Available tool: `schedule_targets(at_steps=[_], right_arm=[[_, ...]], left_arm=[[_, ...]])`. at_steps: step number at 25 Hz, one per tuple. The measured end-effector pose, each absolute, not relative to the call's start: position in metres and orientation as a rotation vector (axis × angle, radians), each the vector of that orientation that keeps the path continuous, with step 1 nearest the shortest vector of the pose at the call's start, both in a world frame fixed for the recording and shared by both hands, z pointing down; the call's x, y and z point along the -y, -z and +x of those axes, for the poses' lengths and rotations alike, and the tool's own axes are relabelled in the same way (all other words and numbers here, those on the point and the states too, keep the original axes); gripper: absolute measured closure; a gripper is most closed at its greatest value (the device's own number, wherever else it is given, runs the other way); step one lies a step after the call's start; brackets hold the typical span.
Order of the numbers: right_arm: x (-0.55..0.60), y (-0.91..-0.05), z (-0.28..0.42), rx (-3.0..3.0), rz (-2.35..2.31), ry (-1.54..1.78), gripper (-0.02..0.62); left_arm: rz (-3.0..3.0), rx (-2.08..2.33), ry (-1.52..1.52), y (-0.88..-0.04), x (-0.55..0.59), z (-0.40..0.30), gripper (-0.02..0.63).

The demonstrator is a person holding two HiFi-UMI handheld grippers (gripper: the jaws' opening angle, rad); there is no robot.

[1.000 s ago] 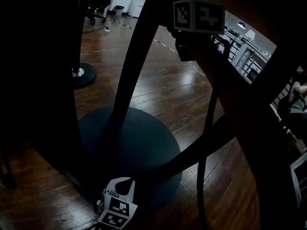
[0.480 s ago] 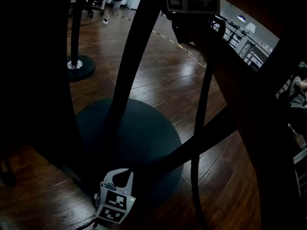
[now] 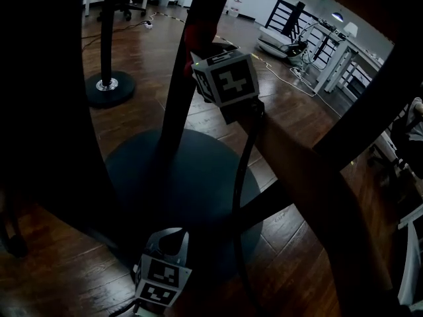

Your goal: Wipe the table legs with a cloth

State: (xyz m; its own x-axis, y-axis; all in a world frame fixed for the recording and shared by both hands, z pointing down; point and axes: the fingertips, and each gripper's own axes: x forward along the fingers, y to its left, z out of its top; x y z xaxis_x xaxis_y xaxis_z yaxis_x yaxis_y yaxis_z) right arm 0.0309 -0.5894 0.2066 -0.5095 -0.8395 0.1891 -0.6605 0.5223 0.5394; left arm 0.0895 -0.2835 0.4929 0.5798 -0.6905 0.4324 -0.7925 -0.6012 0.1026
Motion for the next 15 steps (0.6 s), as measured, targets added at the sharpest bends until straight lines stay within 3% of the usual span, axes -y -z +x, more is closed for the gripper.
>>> schedule_targets(at_steps=[15], right_arm=[[0.582, -0.408, 0.036, 2.19, 1.019, 0.293, 0.549]], left_arm=[[2.496, 1.255, -0.492, -0.494, 0.289, 0.074, 0.612]])
